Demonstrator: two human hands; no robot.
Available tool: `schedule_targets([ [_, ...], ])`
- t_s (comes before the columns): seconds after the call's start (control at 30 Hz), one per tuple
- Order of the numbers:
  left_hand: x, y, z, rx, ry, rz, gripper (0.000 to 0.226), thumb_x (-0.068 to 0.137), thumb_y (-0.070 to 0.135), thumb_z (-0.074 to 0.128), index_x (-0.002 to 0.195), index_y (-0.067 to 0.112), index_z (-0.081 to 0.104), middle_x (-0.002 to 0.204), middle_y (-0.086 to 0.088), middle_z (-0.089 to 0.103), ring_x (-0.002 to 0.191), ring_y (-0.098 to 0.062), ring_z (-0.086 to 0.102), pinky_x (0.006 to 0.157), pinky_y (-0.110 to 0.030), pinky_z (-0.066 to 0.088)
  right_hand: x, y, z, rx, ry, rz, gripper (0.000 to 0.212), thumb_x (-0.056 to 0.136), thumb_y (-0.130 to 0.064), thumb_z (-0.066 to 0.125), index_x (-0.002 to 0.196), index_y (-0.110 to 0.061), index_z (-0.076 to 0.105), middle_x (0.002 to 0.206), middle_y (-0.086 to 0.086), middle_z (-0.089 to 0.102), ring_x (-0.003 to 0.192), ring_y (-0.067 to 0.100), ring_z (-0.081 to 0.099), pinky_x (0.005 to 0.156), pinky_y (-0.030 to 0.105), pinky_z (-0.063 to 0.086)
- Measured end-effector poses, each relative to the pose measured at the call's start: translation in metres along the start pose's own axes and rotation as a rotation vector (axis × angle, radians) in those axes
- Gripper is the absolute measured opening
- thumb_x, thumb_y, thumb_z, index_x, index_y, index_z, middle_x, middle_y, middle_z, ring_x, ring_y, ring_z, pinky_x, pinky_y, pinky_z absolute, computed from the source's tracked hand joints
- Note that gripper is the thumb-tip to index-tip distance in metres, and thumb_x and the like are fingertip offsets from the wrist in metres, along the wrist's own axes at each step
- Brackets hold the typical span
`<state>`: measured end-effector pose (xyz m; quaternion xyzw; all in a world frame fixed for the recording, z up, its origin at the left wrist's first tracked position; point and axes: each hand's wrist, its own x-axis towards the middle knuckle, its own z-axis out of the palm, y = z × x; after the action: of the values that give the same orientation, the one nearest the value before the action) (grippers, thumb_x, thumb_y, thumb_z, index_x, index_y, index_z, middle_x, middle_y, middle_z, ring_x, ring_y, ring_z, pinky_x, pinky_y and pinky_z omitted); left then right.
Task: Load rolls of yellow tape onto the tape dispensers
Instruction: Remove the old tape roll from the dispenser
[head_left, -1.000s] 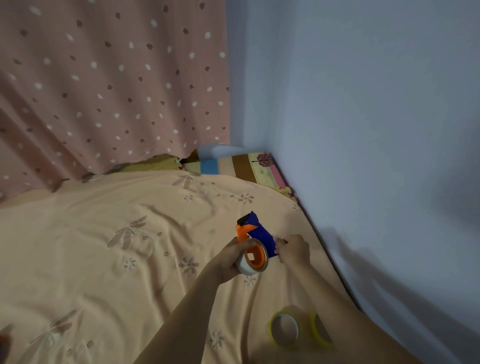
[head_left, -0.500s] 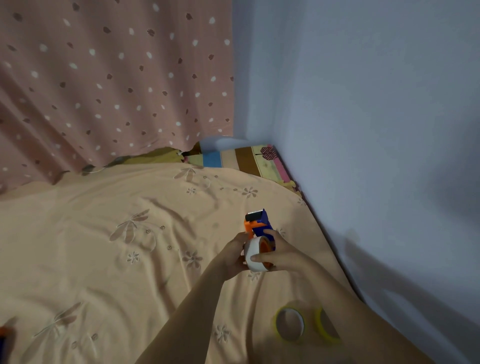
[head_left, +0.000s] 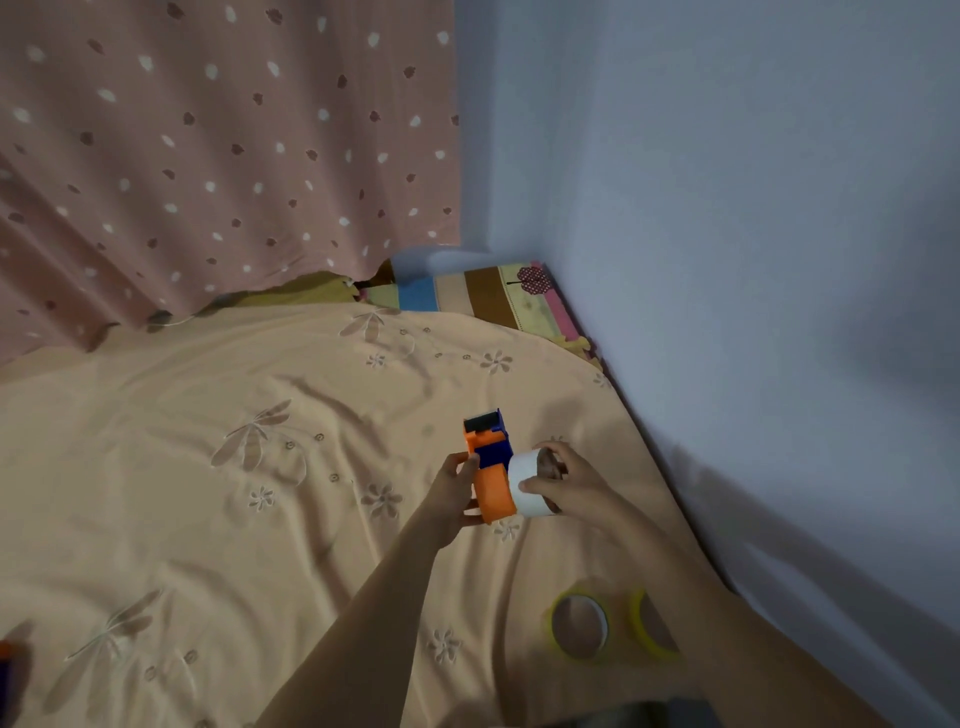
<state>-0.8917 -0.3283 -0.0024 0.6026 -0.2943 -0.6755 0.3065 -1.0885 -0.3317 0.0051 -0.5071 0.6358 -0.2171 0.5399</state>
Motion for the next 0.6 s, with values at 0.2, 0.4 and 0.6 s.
schedule_targets([
  [0.2, 0.001, -0.005, -0.011, -0.038, 0.020, -0.050, 0.041, 0.102, 0.047, 0.049, 0.133, 0.020, 0.045, 0.128, -0.006, 0.055, 0.097, -0.030, 0.065, 0.067, -0.041, 0.057, 0.002, 0.042, 0.008, -0.141, 0.093, 0.131, 0.061, 0.076, -0.034, 0.081, 0.127, -0.023, 0.048, 0.128, 0.006, 0.049, 0.112, 0.022, 0.055, 0.081, 0.029, 0.049],
  [0.4, 0.005, -0.015, -0.017, -0.047, 0.023, -0.084, 0.047, 0.102, 0.048, 0.049, 0.139, 0.021, 0.041, 0.135, -0.007, 0.052, 0.109, -0.037, 0.062, 0.073, -0.042, 0.057, 0.006, 0.076, 0.026, -0.435, 0.069, 0.210, 0.076, 0.075, -0.034, 0.085, 0.135, -0.019, 0.043, 0.132, 0.016, 0.039, 0.117, 0.039, 0.054, 0.100, 0.039, 0.048],
  [0.6, 0.009, -0.021, -0.024, -0.059, 0.055, -0.117, 0.049, 0.103, 0.046, 0.048, 0.143, 0.020, 0.039, 0.138, -0.008, 0.051, 0.115, -0.040, 0.061, 0.080, -0.046, 0.056, 0.016, 0.086, 0.045, -0.665, 0.054, 0.283, 0.082, 0.080, -0.038, 0.079, 0.143, -0.017, 0.031, 0.140, 0.015, 0.035, 0.123, 0.041, 0.049, 0.097, 0.044, 0.048],
])
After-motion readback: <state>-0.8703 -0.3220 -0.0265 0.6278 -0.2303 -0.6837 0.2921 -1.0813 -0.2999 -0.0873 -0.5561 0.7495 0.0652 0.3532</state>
